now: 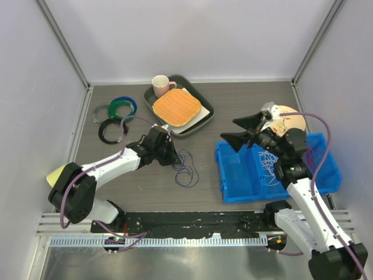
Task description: Untangle the cables
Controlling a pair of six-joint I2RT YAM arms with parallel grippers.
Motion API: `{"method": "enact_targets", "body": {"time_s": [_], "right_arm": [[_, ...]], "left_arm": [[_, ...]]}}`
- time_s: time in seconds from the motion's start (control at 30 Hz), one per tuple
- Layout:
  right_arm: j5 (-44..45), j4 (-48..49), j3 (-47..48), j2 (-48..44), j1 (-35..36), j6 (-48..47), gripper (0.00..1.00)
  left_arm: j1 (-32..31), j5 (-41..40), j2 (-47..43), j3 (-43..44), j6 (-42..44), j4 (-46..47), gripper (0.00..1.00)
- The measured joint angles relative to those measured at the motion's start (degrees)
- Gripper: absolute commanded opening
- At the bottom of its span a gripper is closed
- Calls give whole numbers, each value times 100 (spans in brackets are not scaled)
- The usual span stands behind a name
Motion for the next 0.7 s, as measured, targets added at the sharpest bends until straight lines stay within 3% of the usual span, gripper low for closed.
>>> {"method": "enact_targets", "body": {"time_s": [0.13,0.17,0.23,0.3,0.4,0.47,0.5,0.57,0.63,0.7], "right_arm": [[85,-181,295,466,1316,-579,93],[203,-238,400,656,1589,-710,93],[538,-391,595,1047,2059,-949,93],[850,-586,761,1386,2389,-1117,92],[1482,-868,986,1860,2846,-1342,92],[1812,-970,1016,2035,3021,-1414,92],[1904,-1008,1016,2070,3064,-1443,92],[2103,-1093,1016,2107,3106,-1486,92],[2258,-1115,1016,2109,3117,-1506,93],[2389,-1119,1027,2111,3126,-1537,92]], "left_arm": [[0,-540,-551,-2,-44,-219,3],[0,-667,-684,-2,-46,-247,13],[0,-837,-841,-2,-68,-286,42],[0,-1021,-848,-2,-72,-341,55],[0,-1196,-671,-2,-201,-450,60],[0,-1231,-461,-2,-232,-452,53],[0,-1226,-332,-2,-238,-450,37],[0,-1174,-70,0,-289,-448,27],[-2,-1075,175,0,-297,-407,6],[-15,-973,356,0,-330,-372,0]]}}
